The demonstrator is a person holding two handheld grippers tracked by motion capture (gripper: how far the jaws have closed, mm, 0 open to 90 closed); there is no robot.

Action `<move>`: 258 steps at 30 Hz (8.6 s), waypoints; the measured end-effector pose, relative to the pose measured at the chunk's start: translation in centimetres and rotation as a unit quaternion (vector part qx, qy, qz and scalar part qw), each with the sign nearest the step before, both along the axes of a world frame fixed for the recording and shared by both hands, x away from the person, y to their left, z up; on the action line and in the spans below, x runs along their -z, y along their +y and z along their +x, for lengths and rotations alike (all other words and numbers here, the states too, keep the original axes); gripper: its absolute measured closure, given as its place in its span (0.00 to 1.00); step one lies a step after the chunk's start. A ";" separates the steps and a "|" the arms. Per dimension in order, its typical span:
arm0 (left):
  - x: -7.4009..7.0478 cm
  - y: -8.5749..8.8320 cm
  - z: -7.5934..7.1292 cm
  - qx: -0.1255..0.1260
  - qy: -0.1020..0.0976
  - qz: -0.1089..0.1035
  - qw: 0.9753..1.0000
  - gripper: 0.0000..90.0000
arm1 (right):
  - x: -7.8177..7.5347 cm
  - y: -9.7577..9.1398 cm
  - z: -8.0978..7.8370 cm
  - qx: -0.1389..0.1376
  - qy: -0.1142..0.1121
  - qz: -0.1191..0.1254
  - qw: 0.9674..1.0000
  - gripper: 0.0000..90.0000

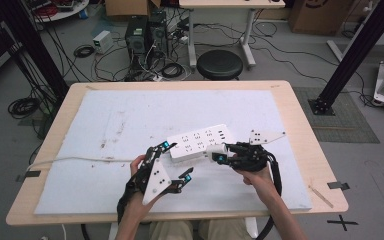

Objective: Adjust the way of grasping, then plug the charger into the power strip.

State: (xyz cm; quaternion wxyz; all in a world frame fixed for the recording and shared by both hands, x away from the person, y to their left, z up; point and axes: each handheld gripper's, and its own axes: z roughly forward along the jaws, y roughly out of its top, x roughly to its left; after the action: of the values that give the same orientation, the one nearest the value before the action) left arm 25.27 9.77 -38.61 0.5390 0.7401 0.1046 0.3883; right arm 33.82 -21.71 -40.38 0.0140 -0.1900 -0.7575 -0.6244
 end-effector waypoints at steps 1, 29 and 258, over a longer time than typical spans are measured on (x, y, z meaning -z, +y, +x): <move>0.0 0.4 0.1 -0.003 0.009 -0.005 1.000 0.23 | 0.0 -0.1 0.0 0.000 0.001 0.001 1.000 0.70; 0.7 10.6 1.0 -0.139 0.124 -0.138 0.973 0.23 | -0.3 -0.8 0.1 0.002 -0.008 0.000 1.000 0.70; 4.1 15.7 -0.6 -0.195 0.169 -0.138 0.956 0.25 | -3.4 2.8 13.2 -0.081 -0.046 -0.352 0.931 0.23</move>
State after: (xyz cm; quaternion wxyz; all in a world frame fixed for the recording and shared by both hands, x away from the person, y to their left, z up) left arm 24.68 25.47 -42.69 0.5243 0.6786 0.3885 0.3372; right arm 47.04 -18.93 -37.00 -0.0381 -0.0913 -0.9415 -0.3223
